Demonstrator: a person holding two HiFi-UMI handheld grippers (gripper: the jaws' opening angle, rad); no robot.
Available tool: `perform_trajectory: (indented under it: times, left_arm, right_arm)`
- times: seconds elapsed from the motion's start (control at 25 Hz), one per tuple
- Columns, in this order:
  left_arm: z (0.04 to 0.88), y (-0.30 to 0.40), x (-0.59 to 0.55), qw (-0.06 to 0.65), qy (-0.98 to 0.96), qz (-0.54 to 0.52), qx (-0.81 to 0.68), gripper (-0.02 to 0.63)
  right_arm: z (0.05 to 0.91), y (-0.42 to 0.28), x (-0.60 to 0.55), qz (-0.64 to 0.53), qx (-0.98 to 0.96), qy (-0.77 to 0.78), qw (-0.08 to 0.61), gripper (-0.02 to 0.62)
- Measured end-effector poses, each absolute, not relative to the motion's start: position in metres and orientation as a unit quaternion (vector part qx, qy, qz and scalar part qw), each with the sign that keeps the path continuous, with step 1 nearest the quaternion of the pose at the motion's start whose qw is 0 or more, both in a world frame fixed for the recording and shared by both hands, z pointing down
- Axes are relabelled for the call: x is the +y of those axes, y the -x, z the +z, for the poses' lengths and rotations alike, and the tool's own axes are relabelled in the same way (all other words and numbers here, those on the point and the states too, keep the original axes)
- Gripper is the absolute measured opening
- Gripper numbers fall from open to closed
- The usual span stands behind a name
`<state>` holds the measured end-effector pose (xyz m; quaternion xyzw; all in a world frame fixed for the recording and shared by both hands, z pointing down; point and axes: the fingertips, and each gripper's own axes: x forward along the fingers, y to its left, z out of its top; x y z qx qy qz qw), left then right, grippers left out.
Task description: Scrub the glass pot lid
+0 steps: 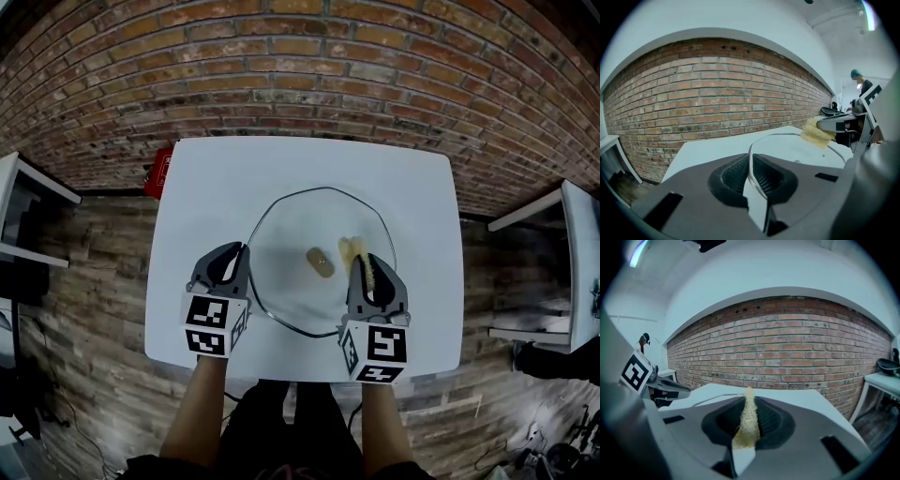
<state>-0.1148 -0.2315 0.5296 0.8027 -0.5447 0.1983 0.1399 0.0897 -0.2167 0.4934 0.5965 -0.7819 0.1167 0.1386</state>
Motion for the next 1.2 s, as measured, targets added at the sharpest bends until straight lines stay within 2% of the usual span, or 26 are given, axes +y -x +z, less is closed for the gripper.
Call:
perform_trajectory:
  times: [0.28, 0.4, 0.64, 0.84, 1.2]
  left_arm:
    - [0.546, 0.116, -0.230, 0.189, -0.795, 0.184, -0.547, 0.016]
    - [0.553, 0.117, -0.230, 0.211, -0.791, 0.176, -0.547, 0.099]
    - [0.567, 0.115, -0.226, 0.250, -0.784, 0.173, -0.541, 0.126]
    - [0.578, 0.114, -0.223, 0.293, -0.775, 0.156, -0.538, 0.130]
    - [0.585, 0.112, -0.223, 0.308, -0.774, 0.152, -0.531, 0.130]
  right_arm:
    - [0.492, -0.092, -0.217, 0.112, -0.780, -0.598, 0.144, 0.058]
    - [0.491, -0.093, -0.220, 0.112, -0.780, -0.599, 0.144, 0.058]
    - [0.491, -0.091, -0.221, 0.109, -0.783, -0.594, 0.149, 0.058]
    - [0.492, -0.091, -0.223, 0.106, -0.783, -0.593, 0.154, 0.058]
    - [0.493, -0.087, -0.229, 0.105, -0.785, -0.589, 0.158, 0.058]
